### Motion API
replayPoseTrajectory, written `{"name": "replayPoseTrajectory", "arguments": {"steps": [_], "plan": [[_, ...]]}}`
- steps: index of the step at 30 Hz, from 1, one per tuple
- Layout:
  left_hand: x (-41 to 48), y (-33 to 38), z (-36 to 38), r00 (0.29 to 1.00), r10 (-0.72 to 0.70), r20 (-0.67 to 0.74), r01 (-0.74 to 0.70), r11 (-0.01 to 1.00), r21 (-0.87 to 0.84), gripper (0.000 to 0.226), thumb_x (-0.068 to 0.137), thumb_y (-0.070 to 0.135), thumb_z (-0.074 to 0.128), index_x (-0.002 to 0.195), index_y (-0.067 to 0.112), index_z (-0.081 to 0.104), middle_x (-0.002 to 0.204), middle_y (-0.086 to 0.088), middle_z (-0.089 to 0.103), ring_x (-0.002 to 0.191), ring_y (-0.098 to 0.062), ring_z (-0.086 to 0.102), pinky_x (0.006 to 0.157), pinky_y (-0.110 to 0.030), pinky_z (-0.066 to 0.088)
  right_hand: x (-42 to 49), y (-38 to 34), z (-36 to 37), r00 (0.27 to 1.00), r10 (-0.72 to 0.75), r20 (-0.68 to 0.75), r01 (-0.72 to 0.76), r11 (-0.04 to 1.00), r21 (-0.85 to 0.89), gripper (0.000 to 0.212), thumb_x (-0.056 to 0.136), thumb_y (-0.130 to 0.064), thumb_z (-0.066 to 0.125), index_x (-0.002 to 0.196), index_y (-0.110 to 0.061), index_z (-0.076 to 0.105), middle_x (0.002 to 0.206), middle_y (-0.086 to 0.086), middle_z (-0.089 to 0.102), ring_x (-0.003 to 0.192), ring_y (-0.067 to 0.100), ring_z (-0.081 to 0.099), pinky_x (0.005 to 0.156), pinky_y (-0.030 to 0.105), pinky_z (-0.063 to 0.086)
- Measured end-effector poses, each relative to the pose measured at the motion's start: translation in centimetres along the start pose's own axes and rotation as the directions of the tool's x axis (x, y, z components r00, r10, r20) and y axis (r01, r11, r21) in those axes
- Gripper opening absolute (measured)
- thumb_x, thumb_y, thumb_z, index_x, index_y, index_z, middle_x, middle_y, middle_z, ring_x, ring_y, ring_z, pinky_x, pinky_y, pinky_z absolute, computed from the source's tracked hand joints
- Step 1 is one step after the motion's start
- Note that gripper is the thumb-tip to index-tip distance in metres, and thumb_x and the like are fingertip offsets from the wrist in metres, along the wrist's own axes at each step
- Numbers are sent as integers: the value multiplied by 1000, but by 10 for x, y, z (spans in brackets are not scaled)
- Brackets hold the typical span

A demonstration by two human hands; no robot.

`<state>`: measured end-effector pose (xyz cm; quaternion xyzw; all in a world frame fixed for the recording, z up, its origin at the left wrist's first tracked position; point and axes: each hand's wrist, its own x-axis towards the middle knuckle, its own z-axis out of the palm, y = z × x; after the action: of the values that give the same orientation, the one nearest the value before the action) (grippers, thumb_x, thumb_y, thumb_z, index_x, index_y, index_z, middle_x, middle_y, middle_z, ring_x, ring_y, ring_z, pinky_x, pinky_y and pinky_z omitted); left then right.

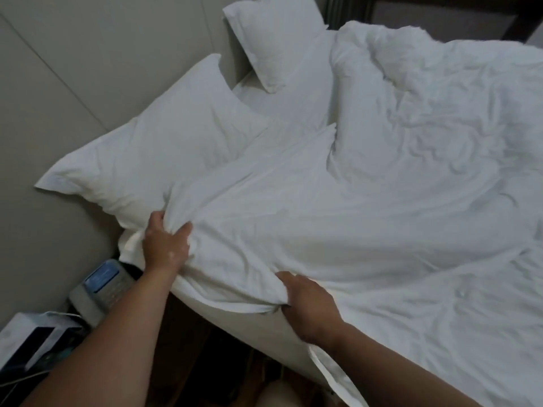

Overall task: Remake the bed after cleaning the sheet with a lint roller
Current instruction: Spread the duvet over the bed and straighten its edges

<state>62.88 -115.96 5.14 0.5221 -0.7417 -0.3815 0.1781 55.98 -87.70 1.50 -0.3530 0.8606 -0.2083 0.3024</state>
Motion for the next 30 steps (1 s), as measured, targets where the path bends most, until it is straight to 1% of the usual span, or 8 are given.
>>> {"name": "replayPoseTrajectory", "arguments": {"steps": [4,7,13,17,20,23,27,30], "plan": [[35,-99,41,863,-379,334,89,764,639,69,97,33,55,152,6,22,143,-26,46,125,-43,50,100,-41,44,51,22,26,931,174,320,-153,984,-91,83,82,-55,68,151,-32,27,143,5,43,132,27,43,107,40,41],[63,-129,77,790,-478,384,5,631,776,70,94,40,54,152,14,23,143,-21,36,126,-39,47,101,-43,45,84,51,22,930,262,259,-255,965,-63,87,84,-58,67,154,-28,25,149,4,39,136,24,43,112,33,36],[150,-82,188,864,35,502,-359,742,566,72,92,52,56,151,19,30,151,-16,29,138,-38,31,111,-49,38,184,79,3,981,165,-102,-185,953,-238,85,84,-54,64,154,-33,20,161,0,18,147,23,22,118,40,27],[201,-72,268,857,-44,513,-341,697,630,103,82,79,50,156,16,14,153,-17,31,139,-38,33,109,-51,34,237,106,28,968,248,33,-227,926,-300,89,73,-66,62,149,-39,25,156,-4,31,144,22,29,116,49,24],[198,-87,295,830,-35,556,-379,696,610,86,88,73,48,142,7,39,138,-21,52,126,-39,50,101,-46,43,232,126,64,940,306,150,-256,924,-283,80,74,-63,61,145,-41,33,149,-8,39,136,21,37,113,45,28],[214,-94,276,817,149,557,-473,726,499,62,94,64,44,123,11,58,119,-25,63,111,-42,61,90,-46,51,219,125,81,968,246,53,-223,937,-270,74,83,-55,59,149,-36,29,152,-6,32,141,19,30,117,41,23],[308,-84,195,879,339,336,-476,671,568,60,101,51,46,120,-5,60,115,-37,62,104,-54,59,90,-54,49,242,93,67,991,64,-117,-91,966,-243,70,88,-54,56,150,-35,30,155,-3,30,144,20,26,119,46,19],[339,-84,170,899,259,353,-433,648,627,69,102,52,42,136,-8,46,129,-40,52,116,-56,53,101,-53,41,264,89,64,991,123,54,-103,955,-279,77,82,-65,58,148,-41,26,160,-3,20,148,21,16,118,53,19]]}}
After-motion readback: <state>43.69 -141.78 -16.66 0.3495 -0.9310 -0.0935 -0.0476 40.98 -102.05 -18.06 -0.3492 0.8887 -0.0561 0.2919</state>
